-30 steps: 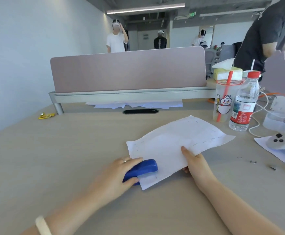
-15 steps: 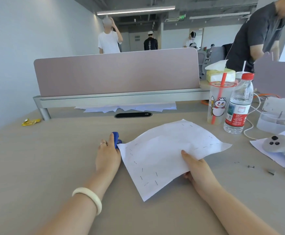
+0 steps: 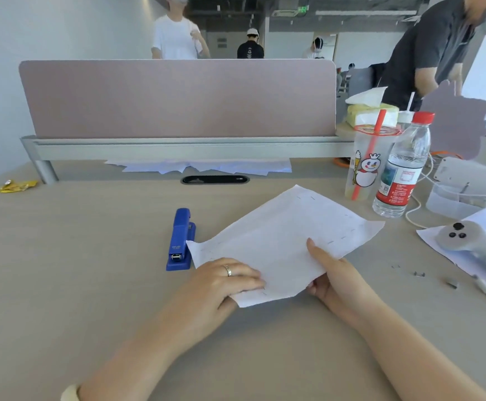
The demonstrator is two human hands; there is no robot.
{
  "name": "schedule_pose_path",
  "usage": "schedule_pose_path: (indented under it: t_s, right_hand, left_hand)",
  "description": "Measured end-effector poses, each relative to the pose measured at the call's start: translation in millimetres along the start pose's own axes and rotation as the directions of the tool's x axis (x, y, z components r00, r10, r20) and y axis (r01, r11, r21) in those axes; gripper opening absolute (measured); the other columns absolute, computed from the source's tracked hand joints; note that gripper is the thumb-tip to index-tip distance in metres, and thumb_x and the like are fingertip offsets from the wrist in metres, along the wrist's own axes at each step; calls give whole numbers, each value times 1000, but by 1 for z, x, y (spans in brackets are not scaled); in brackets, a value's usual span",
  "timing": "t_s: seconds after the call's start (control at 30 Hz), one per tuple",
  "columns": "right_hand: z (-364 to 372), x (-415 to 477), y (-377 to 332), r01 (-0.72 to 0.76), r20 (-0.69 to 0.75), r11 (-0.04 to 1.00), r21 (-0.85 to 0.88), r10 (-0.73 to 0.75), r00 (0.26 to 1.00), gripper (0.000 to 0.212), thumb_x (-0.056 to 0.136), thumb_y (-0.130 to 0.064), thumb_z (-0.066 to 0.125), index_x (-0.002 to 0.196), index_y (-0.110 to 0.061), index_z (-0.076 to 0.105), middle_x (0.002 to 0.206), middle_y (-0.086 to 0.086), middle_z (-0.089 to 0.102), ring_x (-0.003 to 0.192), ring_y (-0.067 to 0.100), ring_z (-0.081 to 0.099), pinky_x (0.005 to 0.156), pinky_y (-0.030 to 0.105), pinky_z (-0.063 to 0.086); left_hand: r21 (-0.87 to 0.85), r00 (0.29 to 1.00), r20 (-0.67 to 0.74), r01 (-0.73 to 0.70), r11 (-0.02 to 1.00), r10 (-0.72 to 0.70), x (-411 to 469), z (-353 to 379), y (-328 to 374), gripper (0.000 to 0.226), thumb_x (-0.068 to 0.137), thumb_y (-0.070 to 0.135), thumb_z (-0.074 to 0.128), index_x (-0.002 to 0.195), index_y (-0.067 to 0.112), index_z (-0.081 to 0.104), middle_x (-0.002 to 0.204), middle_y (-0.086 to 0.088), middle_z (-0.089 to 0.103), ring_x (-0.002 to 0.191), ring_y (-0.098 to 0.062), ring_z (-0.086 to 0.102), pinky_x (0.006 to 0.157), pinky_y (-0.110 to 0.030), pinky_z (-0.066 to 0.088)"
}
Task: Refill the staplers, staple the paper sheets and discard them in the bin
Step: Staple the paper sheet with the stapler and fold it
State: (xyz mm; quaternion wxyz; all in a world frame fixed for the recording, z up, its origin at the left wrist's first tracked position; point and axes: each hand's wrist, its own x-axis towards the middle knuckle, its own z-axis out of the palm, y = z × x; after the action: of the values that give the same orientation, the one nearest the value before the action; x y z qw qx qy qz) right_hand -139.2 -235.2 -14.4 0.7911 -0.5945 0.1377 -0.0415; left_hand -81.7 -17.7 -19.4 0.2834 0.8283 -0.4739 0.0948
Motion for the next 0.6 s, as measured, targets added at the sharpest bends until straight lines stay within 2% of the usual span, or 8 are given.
schedule_pose_path:
  t_s: [0.1,0.17,0.2,0.27,0.33,0.4,0.5,0.6]
  right_hand:
    - [-5,-6,-15,160,-221,982,-104,-180,958,35,85,-49,54,109,-24,59,105,6,68,80,19,60,72,33,48]
    - [-9,-13,-24,339,-439,882,-328,-460,772,61,76,-53,61,129,-27,43,115,10,55,85,15,53,75,28,45]
    - [-10,-17,-25,391,-426,789,-474,-594,682,75,69,-56,62,135,-30,35,116,5,47,90,14,48,79,25,41]
    - [-1,-23,-22,434,-162,530,-728,-749,642,76,62,-58,59,132,-34,40,119,-9,38,108,9,39,95,24,32]
    - [9,-20,-8,472,194,235,-850,-694,693,54,65,-62,55,113,-37,60,115,-20,50,116,5,35,106,24,18]
    - [18,-14,5,498,352,77,-864,-616,705,38,74,-61,48,86,-31,69,98,-23,63,108,2,42,110,22,9]
    - [22,-11,12,466,329,79,-881,-607,724,41,81,-55,40,69,-23,62,68,-12,63,86,6,49,111,26,14]
    - [22,-14,11,469,291,218,-856,-547,785,34,80,-55,39,62,-28,50,55,-7,52,73,6,48,97,23,27]
  left_hand:
    - [-127,986,30,167,978,-164,-1,3,7,37,89,11,42,107,37,62,104,38,57,111,10,43,86,-3,34]
    - [-175,971,-4,233,957,-237,0,1,12,21,93,23,47,97,31,66,98,23,63,101,4,49,81,-10,39]
    - [-200,960,-10,271,942,-278,1,-1,13,18,93,27,47,94,28,65,94,18,63,94,2,51,76,-11,39]
    - [-273,923,22,375,886,-384,0,-1,13,17,91,30,49,86,22,62,81,11,59,73,-1,51,63,-10,36]
    - [-336,882,88,464,820,-463,0,-2,10,22,88,33,51,79,15,60,67,10,50,56,-3,42,54,-13,31]
    - [-417,855,170,513,750,-490,-1,-6,10,28,85,37,52,90,12,62,71,10,52,61,-5,44,61,-16,32]
    - [-483,819,251,568,666,-517,-1,-9,9,23,78,41,55,88,23,66,76,7,53,70,-10,46,70,-25,35]
    - [-503,785,306,613,609,-538,0,-13,14,16,77,39,61,74,25,66,68,11,48,67,-8,43,69,-25,33]
